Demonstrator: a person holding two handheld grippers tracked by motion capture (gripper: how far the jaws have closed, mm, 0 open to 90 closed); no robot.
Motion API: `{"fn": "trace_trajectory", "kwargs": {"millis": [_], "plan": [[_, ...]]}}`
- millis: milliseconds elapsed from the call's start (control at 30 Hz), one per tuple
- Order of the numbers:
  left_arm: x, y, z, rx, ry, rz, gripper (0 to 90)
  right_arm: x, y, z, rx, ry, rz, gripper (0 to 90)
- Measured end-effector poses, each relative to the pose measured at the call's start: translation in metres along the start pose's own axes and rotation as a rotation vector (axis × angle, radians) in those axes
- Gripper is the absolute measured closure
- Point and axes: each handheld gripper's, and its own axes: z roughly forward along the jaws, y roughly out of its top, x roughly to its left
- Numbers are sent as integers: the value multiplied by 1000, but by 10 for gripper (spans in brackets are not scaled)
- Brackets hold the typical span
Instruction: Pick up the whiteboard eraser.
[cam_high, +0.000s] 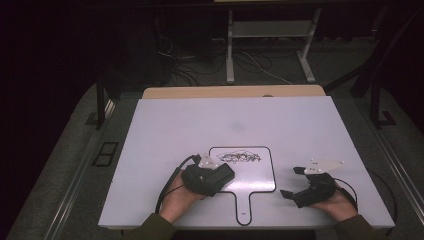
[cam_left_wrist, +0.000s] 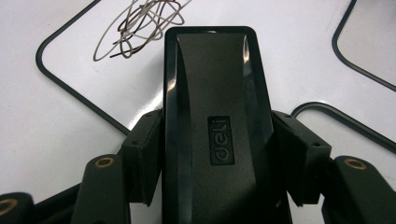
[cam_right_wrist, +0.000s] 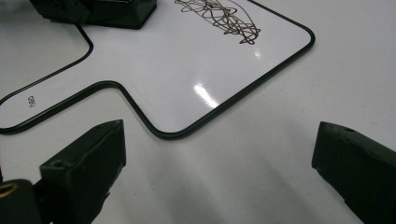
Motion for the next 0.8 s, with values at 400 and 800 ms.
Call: {"fn": "trace_trajectory", "kwargs": {"millis": [400,800], "plan": [[0,0,-2,11,-5,17,389,0,0,0,0,-3,-1,18],[7,-2,-8,-9,-46,8,389,0,0,0,0,-3,0,18]]}}
